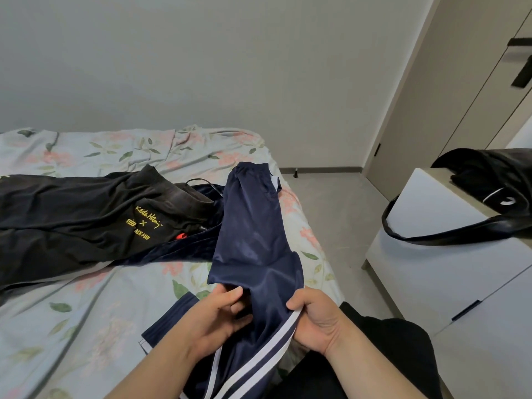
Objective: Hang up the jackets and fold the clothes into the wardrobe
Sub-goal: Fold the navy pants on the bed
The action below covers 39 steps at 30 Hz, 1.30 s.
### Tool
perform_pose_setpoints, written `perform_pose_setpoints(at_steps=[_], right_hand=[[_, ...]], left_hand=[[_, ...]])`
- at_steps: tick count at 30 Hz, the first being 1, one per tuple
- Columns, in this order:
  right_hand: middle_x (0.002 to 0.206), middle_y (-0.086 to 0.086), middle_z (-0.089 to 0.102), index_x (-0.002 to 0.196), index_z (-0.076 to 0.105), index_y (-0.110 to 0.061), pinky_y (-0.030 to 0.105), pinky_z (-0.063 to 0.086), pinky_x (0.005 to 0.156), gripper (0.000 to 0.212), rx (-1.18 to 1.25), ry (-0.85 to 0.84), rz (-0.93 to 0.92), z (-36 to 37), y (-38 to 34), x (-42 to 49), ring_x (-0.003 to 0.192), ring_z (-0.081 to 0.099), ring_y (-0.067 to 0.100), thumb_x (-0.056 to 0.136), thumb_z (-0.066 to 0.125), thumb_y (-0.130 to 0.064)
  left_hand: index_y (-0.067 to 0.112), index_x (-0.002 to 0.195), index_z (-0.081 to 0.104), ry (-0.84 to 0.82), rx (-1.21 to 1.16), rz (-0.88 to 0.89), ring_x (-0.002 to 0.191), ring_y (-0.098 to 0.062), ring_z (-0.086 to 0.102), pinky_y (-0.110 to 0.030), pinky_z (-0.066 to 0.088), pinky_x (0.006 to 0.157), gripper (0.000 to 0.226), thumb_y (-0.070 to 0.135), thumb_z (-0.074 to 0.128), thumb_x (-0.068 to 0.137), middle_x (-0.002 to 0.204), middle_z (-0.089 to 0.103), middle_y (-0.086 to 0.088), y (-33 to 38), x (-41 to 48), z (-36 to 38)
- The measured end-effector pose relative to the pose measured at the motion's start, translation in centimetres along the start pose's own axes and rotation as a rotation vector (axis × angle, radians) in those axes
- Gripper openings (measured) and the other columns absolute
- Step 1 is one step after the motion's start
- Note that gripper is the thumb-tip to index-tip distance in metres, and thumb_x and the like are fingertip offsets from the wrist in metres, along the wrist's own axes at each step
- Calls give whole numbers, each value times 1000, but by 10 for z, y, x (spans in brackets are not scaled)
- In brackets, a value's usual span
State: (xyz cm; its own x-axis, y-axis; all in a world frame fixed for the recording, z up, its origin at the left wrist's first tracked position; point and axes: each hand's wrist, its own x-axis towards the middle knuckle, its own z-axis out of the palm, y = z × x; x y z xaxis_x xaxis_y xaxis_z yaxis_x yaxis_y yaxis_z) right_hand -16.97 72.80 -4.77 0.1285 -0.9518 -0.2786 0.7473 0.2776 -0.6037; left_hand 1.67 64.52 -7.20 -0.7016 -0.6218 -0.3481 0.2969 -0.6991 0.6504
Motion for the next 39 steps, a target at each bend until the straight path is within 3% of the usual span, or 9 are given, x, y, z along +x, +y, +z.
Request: perform_pose_setpoints(at_steps=[4,7,13,16,22,29,33,36,39], right_hand=[[120,27,64,121,64,8,46,55,89,60,-147,71,31,0,-20,14,108,64,40,63,47,9],[97,18,70,99,72,-3,40,59,78,45,-451,255,30,4,-50,29,87,68,30,59,53,5],[56,-5,62,73,63,-15,21,47,49,20,-850,483,-42,12,-123,91,47,55,8,84,59,1],[53,-5,55,74,60,-16,20,41,44,21,-746,503,-51,5,-158,145,42,45,7,89,62,-2],[86,2,67,103,63,-13,24,50,63,16,-383,539,-105,-11,-200,248,67,59,11,99,50,-4],[90,0,67,131,51,-16,28,55,85,36,-346,578,-319,-24,-217,305,77,65,9,96,55,-7],[83,-1,56,120,57,-17,25,51,71,29,-583,546,-230,-39,-200,290,70,53,10,93,56,-7],[80,1,61,99,64,-14,25,51,58,14,-755,579,-70,-62,-158,254,63,55,12,91,55,-5],[70,5,60,83,61,-12,26,45,48,13,-747,623,117,-76,-104,210,53,50,17,88,51,-5]], left_hand=[[-3,112,62,-64,32,26,78,-27,68,-41,56,76,37,-5,63,75,91,72,-17,17,13,-3],[-9,122,57,-127,31,114,107,-38,63,-44,54,91,54,-8,67,69,118,63,-30,45,22,-5],[-2,106,67,131,278,274,85,-27,72,-34,59,69,25,-2,61,82,102,72,-21,130,87,20],[-1,90,68,338,310,209,66,-22,72,-29,57,55,8,-2,61,88,80,74,-15,176,146,28],[4,86,64,434,403,25,72,-23,64,-30,56,56,11,3,56,93,85,68,-13,251,254,29],[8,89,59,300,282,152,78,-21,64,-32,56,72,12,13,52,98,91,64,-9,282,335,24],[16,121,58,250,564,99,135,-20,42,-38,37,109,26,26,55,97,141,48,-4,294,350,13],[23,94,75,455,886,202,90,-21,57,-33,46,76,19,18,56,93,99,60,-10,268,335,1],[5,76,60,756,1078,387,59,-20,46,-30,35,57,15,19,61,81,67,55,-4,203,277,-13]])
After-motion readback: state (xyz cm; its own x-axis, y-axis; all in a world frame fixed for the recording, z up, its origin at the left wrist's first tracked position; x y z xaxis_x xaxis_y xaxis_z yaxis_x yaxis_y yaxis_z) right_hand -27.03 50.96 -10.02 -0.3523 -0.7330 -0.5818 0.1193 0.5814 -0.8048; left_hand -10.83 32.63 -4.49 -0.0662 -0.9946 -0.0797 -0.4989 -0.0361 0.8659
